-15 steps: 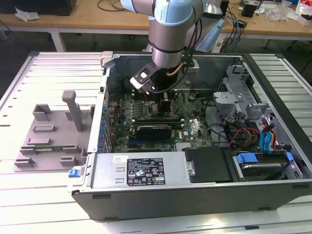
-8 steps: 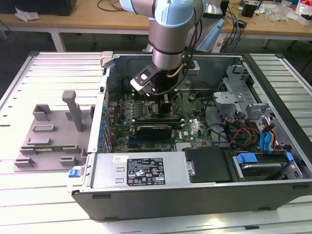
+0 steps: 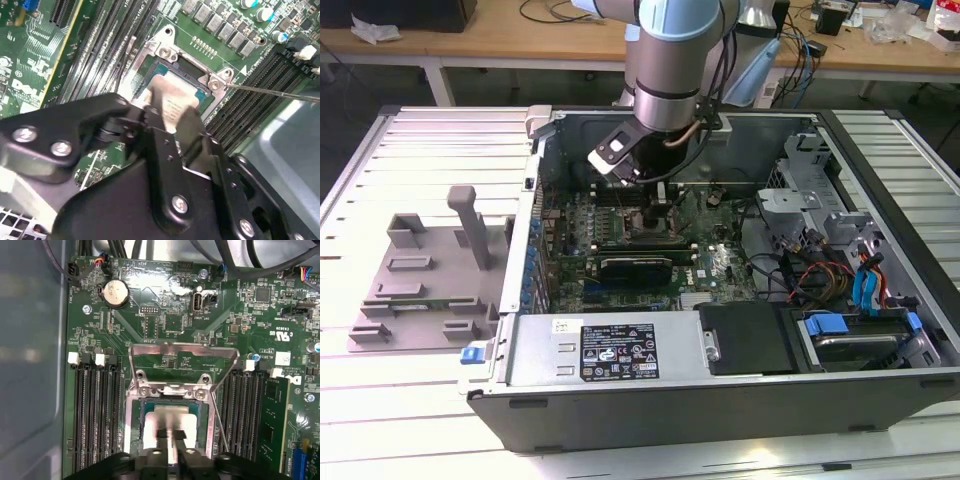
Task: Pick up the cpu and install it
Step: 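Place the cpu into insertion slot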
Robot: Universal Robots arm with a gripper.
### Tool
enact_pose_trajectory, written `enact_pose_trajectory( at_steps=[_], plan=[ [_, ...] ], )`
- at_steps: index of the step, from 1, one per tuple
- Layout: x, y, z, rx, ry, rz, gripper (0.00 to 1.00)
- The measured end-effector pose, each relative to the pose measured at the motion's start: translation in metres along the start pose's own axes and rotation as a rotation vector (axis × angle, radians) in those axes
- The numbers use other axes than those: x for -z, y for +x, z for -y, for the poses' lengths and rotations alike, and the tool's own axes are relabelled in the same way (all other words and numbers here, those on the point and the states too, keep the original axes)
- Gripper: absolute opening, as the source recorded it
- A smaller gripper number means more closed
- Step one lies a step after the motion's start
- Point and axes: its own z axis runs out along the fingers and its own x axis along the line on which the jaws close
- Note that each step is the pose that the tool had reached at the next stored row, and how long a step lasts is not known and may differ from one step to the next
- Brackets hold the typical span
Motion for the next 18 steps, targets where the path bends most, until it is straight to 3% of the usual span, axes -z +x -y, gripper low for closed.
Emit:
enact_pose_trajectory(
  at_steps=[1,5,10,18],
  plan=[
    [-0.004,-0.001,0.0006,0.003,0.0006,0.0012,0.11],
    [-0.0044,-0.001,-0.004,0.003,0.0008,0.0003,0.11],
    [0.0103,-0.0015,-0.0046,0.003,0.0016,0.0012,0.11],
    [0.0186,-0.0017,-0.0044,0.003,0.0016,0.0013,0.11]
  ],
)
